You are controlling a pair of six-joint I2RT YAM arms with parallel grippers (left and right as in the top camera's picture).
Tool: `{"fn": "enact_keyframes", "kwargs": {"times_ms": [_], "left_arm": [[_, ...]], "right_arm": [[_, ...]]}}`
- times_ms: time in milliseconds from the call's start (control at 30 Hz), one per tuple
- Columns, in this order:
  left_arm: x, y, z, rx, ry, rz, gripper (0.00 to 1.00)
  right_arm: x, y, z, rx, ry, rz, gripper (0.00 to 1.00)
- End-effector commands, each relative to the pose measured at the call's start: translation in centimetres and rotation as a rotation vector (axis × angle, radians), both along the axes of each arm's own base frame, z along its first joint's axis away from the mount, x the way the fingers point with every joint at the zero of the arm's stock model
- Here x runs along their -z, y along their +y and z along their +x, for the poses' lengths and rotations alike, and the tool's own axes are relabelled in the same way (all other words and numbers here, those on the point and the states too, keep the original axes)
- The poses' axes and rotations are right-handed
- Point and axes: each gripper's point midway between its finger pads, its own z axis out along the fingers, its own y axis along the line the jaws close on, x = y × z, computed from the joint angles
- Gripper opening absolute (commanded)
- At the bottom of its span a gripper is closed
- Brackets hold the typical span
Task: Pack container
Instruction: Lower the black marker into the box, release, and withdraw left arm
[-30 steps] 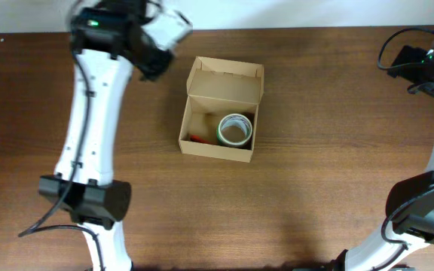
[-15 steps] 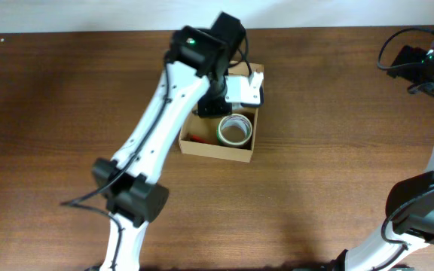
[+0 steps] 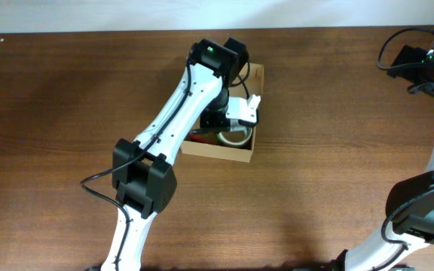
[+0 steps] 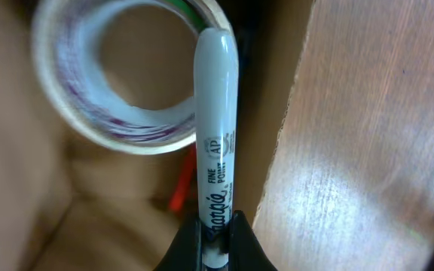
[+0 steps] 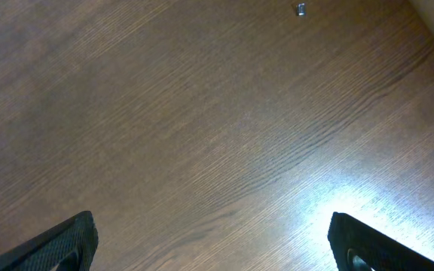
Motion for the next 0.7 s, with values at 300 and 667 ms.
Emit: {"fn": "enact_keyframes", "kwargs": {"times_ms": [300, 667], "left_arm": [[4.0, 0.2, -1.3, 0.03, 0.079, 0.022, 0.01], [5.6, 0.5, -1.7, 0.044, 0.097, 0.032, 0.01]], "right_arm": [[-1.0, -0.3, 0.0, 0.004, -0.02, -0.017, 0.99], [-1.0, -0.3, 0.0, 0.004, -0.02, -0.017, 0.99]]}}
